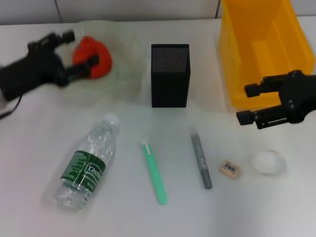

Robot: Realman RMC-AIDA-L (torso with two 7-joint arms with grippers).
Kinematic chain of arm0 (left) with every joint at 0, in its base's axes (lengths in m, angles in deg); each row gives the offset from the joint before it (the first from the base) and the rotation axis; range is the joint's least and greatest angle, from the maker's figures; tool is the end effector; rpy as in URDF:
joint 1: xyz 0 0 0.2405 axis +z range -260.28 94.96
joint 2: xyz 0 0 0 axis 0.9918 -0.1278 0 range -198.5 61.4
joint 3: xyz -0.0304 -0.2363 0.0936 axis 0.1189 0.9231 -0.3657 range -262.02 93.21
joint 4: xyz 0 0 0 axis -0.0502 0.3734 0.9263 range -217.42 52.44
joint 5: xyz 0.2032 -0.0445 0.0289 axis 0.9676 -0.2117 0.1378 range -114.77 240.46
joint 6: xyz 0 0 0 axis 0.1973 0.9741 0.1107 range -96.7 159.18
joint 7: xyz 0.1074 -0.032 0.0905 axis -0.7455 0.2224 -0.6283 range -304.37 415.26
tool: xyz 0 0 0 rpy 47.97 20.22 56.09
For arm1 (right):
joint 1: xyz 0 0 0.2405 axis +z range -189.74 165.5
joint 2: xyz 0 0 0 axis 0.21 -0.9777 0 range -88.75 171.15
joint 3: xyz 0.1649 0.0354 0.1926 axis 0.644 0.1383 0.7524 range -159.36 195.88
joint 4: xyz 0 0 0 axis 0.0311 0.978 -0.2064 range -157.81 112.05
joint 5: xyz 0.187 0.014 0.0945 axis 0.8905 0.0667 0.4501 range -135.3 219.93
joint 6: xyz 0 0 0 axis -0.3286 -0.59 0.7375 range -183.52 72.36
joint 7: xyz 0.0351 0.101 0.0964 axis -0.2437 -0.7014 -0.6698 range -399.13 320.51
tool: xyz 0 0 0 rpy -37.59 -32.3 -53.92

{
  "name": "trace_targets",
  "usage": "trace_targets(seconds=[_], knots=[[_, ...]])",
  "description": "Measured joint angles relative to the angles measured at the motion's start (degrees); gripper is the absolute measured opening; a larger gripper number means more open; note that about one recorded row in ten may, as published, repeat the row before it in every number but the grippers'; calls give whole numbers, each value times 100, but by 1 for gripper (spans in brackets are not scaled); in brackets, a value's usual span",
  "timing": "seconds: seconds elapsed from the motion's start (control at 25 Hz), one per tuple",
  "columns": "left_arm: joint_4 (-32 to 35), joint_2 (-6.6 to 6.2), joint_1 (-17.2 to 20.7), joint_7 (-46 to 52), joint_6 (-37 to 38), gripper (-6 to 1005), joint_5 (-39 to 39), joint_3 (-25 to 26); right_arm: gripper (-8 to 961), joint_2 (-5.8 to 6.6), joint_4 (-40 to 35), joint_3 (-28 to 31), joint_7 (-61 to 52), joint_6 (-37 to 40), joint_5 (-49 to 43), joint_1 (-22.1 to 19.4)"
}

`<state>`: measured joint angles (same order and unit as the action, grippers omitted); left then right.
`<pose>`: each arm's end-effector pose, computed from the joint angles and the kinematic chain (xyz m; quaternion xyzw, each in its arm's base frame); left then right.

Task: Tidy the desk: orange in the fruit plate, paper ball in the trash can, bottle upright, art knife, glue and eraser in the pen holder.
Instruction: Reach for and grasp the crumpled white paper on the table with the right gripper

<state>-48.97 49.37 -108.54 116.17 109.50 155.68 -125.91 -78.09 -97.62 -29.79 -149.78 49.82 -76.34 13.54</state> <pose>-0.2832 0.3476 0.0265 -0.8859 -0.1539 -0.3006 0.3181 0.2080 0.3125 0.0691 -0.9617 0.2273 0.1312 0.0791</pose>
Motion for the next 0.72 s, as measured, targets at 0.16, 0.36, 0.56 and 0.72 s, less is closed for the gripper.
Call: trace_targets(seconds=[0.16, 0.36, 0.56, 0.72], knots=[[460, -5, 649, -20, 772, 802, 15, -344, 831, 12, -1492, -1042, -1920, 157, -1321, 385], [589, -2, 1009, -48, 1106, 838, 16, -442, 831, 13, -1813, -2330, -2944, 525, -2742, 873], [522, -9, 1065, -64, 945, 852, 16, -415, 828, 0, -1495, -3123, -2320, 545, -3266, 880], [504, -9, 1068, -77, 855, 852, 27, -444, 823, -22, -1359, -3250, -1742, 190, -3288, 763]])
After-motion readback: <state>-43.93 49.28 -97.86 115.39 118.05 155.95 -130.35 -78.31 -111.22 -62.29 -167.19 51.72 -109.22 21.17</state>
